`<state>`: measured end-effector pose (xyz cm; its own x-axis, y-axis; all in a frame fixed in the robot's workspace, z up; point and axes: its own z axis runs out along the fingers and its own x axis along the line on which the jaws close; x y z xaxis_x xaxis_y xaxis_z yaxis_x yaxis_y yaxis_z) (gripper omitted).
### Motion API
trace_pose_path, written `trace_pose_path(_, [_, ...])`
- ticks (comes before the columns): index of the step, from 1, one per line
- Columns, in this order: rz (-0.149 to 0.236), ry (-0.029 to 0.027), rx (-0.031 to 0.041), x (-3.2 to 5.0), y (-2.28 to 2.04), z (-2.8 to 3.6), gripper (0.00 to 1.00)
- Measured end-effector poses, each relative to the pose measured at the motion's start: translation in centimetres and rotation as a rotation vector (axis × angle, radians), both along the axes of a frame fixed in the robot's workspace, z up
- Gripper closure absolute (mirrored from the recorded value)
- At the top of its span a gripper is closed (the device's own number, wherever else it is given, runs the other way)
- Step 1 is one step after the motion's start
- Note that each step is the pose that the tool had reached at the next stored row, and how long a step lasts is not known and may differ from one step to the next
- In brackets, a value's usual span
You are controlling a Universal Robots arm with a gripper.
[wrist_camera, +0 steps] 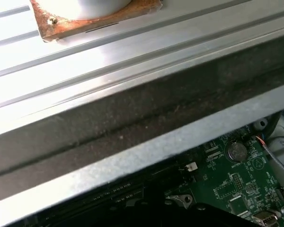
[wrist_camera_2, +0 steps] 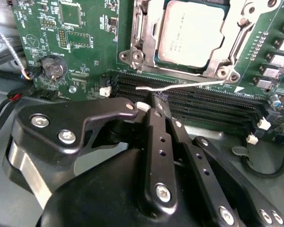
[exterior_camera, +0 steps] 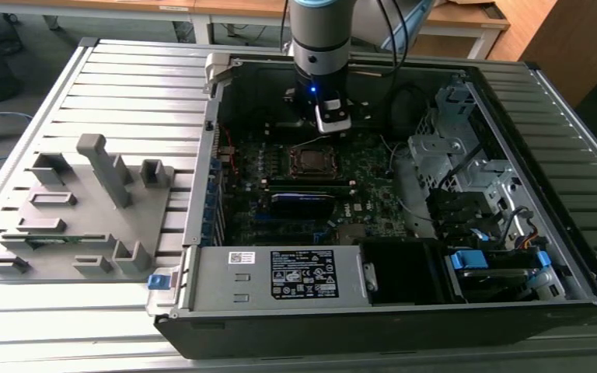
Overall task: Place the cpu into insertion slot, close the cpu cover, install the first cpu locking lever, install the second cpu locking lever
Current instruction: 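Install the first cpu locking lever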
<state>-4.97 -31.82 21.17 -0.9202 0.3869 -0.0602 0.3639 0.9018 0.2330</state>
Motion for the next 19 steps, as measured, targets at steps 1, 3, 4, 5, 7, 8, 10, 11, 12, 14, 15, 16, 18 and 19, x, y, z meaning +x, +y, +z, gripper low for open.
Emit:
trace_pose_path(1, [0.0,0.0,0.0005,0.0,0.0,0.11,0.89])
trace_pose_path(3, [0.0,-0.0001,0.0012,0.0,0.0,0.29,0.89])
trace_pose_path(4, [0.0,-0.0001,0.0014,0.0,0.0,0.37,0.89])
trace_pose_path(5, [0.0,0.0,0.0013,0.0,0.0,0.47,0.89])
trace_pose_path(7, [0.0,0.0,0.0013,0.0,0.0,0.68,0.89])
trace_pose_path(8, [0.0,0.0,0.0013,0.0,0.0,0.77,0.89])
trace_pose_path(10, [0.0,0.0,0.0014,0.0,0.0,0.95,0.89])
trace_pose_path(11, [0.0,0.0,0.0014,0.0,0.0,1.0,0.89])
trace_pose_path(12, [0.0,-0.0002,0.0018,0.0,0.0,0.99,0.89])
trace_pose_path(14, [0.0,-0.0001,0.0017,0.0,0.0,1.0,0.89])
trace_pose_path(15, [0.0,-0.0001,0.0017,0.0,0.0,1.0,0.89])
trace_pose_path(16, [0.0,0.0,0.0024,-0.03,0.0,1.01,0.89])
trace_pose_path(18, [0.0,0.0001,0.0093,-0.21,0.0,1.01,0.89])
trace_pose_path(19, [0.0,0.0,0.013,-0.3,0.0,1.01,0.89])
